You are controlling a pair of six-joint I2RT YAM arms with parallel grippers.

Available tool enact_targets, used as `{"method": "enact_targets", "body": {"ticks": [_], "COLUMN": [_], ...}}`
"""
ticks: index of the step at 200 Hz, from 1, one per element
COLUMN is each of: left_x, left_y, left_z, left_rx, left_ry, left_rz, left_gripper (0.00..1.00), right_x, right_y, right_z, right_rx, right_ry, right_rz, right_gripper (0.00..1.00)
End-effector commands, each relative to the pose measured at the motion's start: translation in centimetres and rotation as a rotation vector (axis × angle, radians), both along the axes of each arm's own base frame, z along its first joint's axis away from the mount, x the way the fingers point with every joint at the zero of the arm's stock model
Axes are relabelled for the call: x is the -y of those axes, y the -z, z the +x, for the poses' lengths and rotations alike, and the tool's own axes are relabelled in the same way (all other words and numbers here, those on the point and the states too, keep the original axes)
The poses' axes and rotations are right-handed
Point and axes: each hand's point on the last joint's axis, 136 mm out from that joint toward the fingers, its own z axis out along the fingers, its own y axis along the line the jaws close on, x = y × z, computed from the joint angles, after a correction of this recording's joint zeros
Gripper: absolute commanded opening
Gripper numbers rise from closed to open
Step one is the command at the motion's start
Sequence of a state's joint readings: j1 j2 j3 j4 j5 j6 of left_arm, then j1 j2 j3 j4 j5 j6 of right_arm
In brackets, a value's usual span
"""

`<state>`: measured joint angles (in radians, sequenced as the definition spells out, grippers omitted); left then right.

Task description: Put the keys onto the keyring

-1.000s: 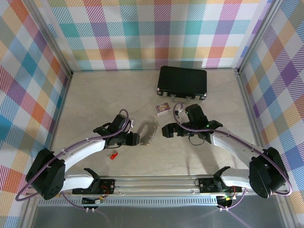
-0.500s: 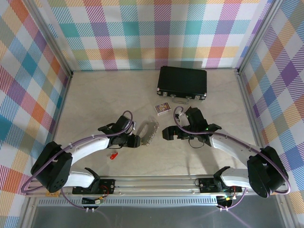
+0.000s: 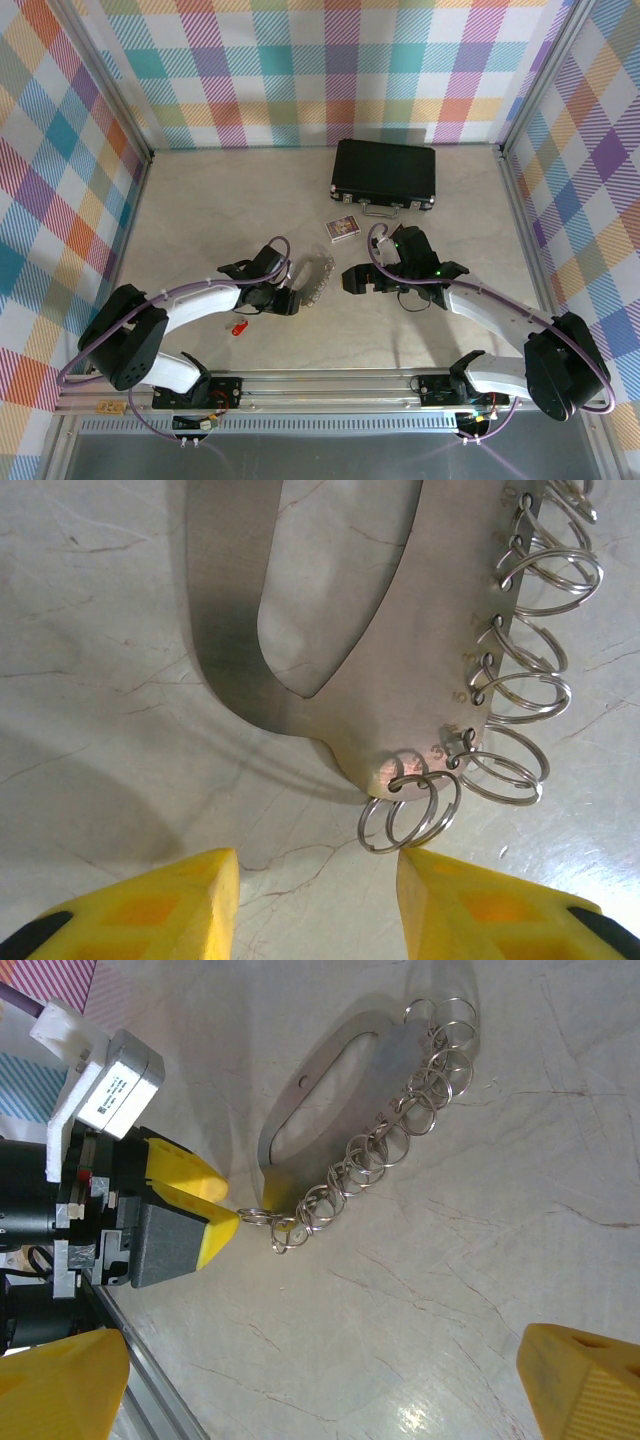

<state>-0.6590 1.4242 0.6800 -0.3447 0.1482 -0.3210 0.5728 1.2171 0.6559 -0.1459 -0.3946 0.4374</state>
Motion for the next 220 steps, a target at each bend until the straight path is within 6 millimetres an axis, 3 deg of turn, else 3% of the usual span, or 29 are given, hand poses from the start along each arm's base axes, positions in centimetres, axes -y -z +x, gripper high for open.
{"method": "enact_targets", "body": {"ticks": [1, 90, 220], "left_x": [0.8, 1.2, 1.9], "left_y": [-0.6, -0.9, -0.6], "left_z": [0.3, 1.2, 0.9], "left_rx": [0.012, 0.027, 0.015], "left_ry": [0.029, 0.037, 0.078], "left_rz": [-0.010, 0.006, 0.019], "left_gripper": [0.46, 0.44, 0.41], "right_x": [-0.2, -0.1, 0.3], "right_y": [-0.5, -0.8, -1.3], "right_z": [-0.1, -0.2, -0.1], "right_rx": [0.021, 0.030, 0.048], "right_ry": [-0.011, -0.008, 0.004], "right_rz": [0.019, 0.022, 0.009], "right_gripper": [0.99, 0.99, 0.99]}}
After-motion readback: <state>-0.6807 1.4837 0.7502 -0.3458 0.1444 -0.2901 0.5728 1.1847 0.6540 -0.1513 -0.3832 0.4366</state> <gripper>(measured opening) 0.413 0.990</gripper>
